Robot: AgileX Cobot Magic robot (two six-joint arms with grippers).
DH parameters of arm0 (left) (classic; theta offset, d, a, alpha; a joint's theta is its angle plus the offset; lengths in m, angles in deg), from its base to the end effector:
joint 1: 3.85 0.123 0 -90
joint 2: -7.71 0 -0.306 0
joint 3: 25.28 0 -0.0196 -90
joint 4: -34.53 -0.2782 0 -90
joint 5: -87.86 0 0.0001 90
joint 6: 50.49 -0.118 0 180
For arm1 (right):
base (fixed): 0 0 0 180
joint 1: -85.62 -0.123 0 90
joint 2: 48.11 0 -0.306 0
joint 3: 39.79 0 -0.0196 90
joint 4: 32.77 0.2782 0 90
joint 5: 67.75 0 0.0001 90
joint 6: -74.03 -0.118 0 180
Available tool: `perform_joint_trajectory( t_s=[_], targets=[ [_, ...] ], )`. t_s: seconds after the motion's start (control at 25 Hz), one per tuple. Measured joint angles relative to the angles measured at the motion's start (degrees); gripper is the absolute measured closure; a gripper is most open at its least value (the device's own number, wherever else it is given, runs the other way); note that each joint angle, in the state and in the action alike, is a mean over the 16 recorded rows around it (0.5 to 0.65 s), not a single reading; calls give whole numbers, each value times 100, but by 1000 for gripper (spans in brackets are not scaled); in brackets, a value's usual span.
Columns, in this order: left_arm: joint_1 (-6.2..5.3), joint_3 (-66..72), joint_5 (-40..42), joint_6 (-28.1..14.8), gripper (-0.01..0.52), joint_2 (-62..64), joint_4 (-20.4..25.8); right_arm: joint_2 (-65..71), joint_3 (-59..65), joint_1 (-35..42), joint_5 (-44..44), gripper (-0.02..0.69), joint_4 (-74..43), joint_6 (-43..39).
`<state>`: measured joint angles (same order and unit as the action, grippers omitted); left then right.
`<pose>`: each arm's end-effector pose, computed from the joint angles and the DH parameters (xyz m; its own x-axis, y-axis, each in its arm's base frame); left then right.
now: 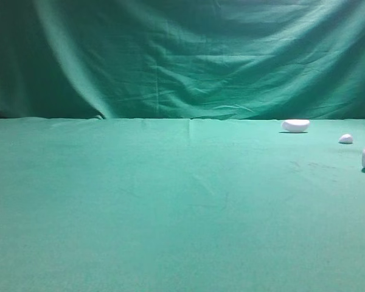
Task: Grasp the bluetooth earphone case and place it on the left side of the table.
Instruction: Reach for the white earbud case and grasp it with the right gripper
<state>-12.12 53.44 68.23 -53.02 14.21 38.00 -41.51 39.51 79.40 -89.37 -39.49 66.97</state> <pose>0.0844 -0.0147 0.1701 -0.2552 0.0241 -0.9666 0.1600 0.9870 -0.0177 0.0846 0.0041 0.1623 -0.2980 -0.0183 -0.9544 -0.0631 0.9980 0.0006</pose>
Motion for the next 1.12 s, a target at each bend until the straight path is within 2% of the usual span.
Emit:
perform_joint_trajectory(
  t_s=[0.52, 0.92, 1.12],
  targets=[
    [0, 0, 0, 0, 514, 0, 0, 0, 2, 4, 103, 665, 28, -50],
    [0, 0, 0, 0, 514, 0, 0, 2, -67, 18, 1636, 665, 407, -257],
    [0, 0, 0, 0, 514, 0, 0, 188, -554, 22, 1764, 665, 585, -285]
  ],
)
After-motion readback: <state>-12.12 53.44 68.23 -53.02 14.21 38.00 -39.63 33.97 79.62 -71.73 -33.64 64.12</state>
